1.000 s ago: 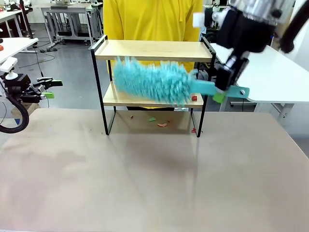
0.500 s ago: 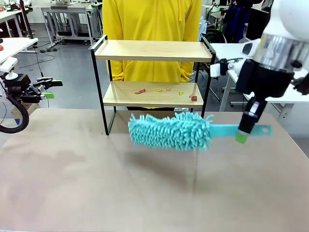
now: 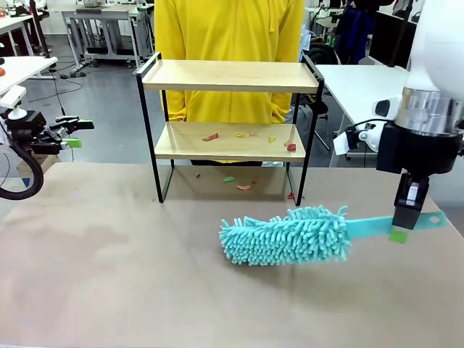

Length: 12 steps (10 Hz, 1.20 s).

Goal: Clean the shelf.
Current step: Clean the specific section of the Shelf indicated by the human with the Duster.

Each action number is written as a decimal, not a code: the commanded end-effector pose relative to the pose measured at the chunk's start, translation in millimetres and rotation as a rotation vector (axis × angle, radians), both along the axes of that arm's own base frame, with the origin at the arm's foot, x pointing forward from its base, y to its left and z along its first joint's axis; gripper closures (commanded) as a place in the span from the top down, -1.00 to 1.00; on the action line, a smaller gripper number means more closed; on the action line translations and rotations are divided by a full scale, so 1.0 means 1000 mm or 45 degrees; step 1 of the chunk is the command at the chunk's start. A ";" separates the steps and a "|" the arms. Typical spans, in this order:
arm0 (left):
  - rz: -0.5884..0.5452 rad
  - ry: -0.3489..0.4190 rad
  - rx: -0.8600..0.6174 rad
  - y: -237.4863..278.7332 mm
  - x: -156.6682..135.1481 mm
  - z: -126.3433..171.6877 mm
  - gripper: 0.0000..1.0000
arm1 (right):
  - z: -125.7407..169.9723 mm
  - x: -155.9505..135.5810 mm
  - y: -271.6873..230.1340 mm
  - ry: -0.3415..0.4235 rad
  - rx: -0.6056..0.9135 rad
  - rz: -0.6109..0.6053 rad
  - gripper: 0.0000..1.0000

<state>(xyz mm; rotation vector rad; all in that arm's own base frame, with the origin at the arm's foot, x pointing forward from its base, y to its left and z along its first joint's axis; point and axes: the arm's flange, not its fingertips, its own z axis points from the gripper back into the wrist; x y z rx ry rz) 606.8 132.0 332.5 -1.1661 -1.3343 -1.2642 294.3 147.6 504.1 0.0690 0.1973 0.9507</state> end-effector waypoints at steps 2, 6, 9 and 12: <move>-0.008 -0.019 -0.009 -0.001 -0.001 0.002 1.00 | -0.002 -0.003 0.004 0.018 0.040 0.016 -0.74; -0.008 -0.019 -0.009 -0.001 -0.001 0.002 1.00 | -0.002 -0.003 0.004 0.018 0.040 0.016 -0.74; -0.008 -0.019 -0.009 -0.001 -0.001 0.002 1.00 | -0.002 -0.003 0.004 0.018 0.040 0.016 -0.74; -0.008 -0.019 -0.009 -0.001 -0.001 0.002 1.00 | -0.002 -0.003 0.004 0.018 0.040 0.016 -0.74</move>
